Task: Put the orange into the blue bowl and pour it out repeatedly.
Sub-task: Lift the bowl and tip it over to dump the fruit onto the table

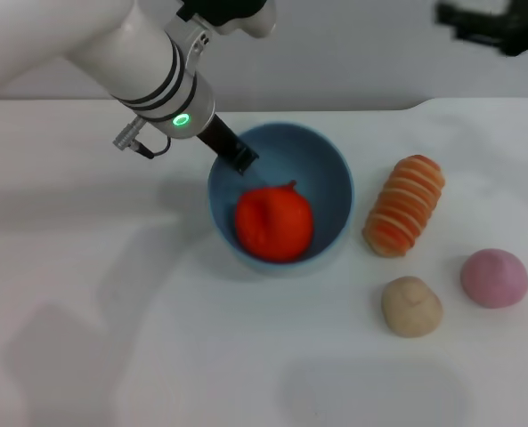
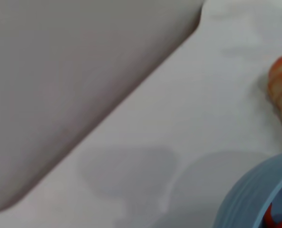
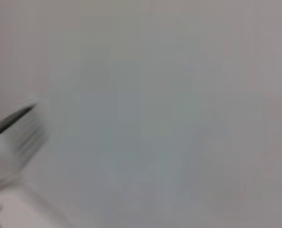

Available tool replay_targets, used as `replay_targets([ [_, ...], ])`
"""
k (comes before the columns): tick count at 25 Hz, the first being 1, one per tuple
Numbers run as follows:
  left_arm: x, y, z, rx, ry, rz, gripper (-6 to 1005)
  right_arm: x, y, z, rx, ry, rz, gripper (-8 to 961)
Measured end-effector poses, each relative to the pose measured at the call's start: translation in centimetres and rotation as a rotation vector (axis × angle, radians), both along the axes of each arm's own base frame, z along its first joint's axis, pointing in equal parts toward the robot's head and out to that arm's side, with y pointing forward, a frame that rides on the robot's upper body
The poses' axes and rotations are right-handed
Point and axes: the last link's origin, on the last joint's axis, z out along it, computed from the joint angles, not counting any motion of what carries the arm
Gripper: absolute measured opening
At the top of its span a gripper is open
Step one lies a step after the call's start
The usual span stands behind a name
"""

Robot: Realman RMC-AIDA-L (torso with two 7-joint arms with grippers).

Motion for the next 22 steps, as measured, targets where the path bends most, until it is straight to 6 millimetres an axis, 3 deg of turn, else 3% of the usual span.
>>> replay_targets([
  [4, 0.7, 0.7, -0.1, 0.041, -0.015, -0.065, -1, 4.5, -1.7, 0.2, 0.116, 0.105, 0.001, 646],
  [9, 4.1, 1.9, -0.2, 0.084, -0.010, -0.238, 0, 10.9, -4.5, -0.8, 0.224, 0.226, -0.127, 656],
  [12, 5.1, 2.0, -1.1, 0.113, -0.015, -0.341, 0, 13.9, -6.2, -1.4, 0.301, 0.286, -0.199, 656],
  [17, 5.8, 1.8, -2.1, 0.156, -0.029, -0.481, -1, 16.1, -7.7, -2.5, 0.367, 0.263, -0.239, 657],
  [22, 5.7, 0.8, -3.0, 0.206, 0.033, -0.709, 0, 16.9, -8.8, -3.7, 0.482, 0.222, -0.202, 657],
])
